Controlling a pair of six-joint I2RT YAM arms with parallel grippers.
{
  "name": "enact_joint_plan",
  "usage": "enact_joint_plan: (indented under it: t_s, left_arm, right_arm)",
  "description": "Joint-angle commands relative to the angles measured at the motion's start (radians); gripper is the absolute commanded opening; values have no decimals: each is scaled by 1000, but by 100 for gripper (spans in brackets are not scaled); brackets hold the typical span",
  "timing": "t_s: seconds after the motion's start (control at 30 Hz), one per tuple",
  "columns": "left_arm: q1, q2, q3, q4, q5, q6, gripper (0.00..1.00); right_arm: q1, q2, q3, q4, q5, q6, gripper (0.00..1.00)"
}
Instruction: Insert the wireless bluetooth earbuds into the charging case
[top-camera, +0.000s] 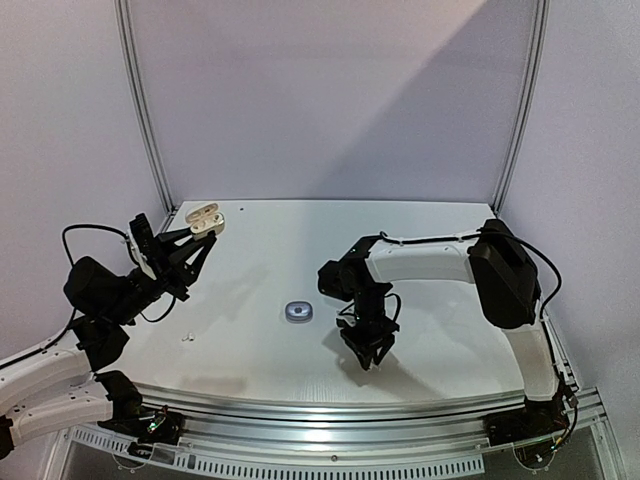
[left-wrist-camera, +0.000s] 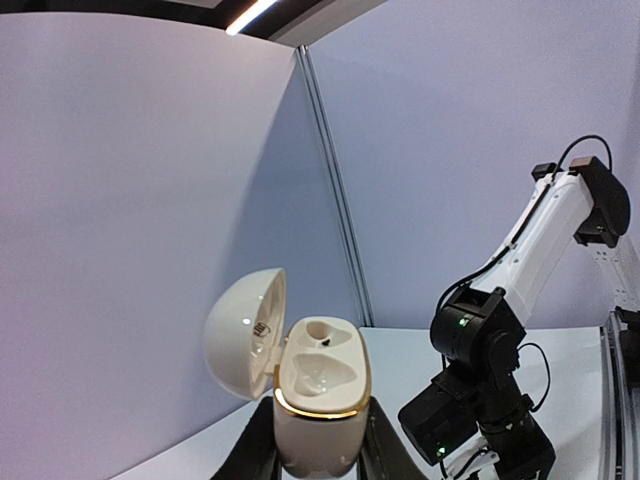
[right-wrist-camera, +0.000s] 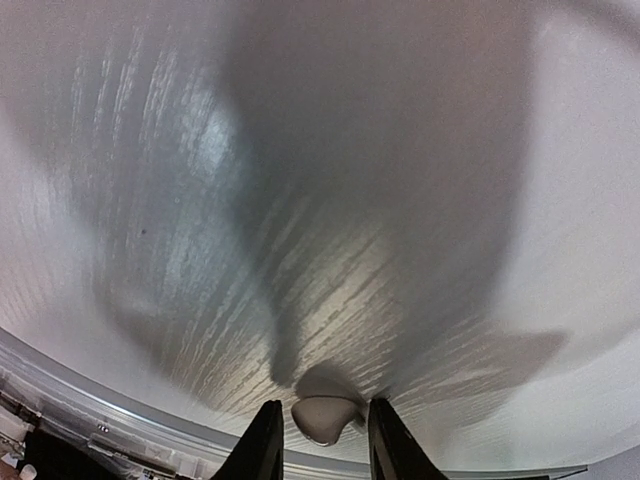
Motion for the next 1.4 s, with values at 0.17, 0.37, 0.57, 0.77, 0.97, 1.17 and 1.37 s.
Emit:
enact_joint_plan:
  t_s: [0.17,0.37,0.57,0.77,0.97,1.17,1.37]
  left_arm:
    - [-2,3,25,-22,11,-17,0]
    - [-2,3,25,-24,15,-20,0]
    - [-2,-6,23,-32,15,-14,0]
    - [-1,-11,18,-31,12,-13,0]
    - [1,-22,16,-46,5,-11,0]
    - [3,-16,14,-39,9,-13,0]
    - [3,-11,12,-36,12,-20,0]
  right_arm:
    - [-6,21,33,3,74,-21,31]
    - [-3,-92,26,88,181,-97,46]
    - [28,-210,-80,229,192,-195,87]
    - [87,-222,-140,248,177,-473,63]
    - [87,-176,-135,190,215,-478,56]
    - [86,-158,-128,184,195,-364,54]
    - [87,-134,-149,184,205,-291,41]
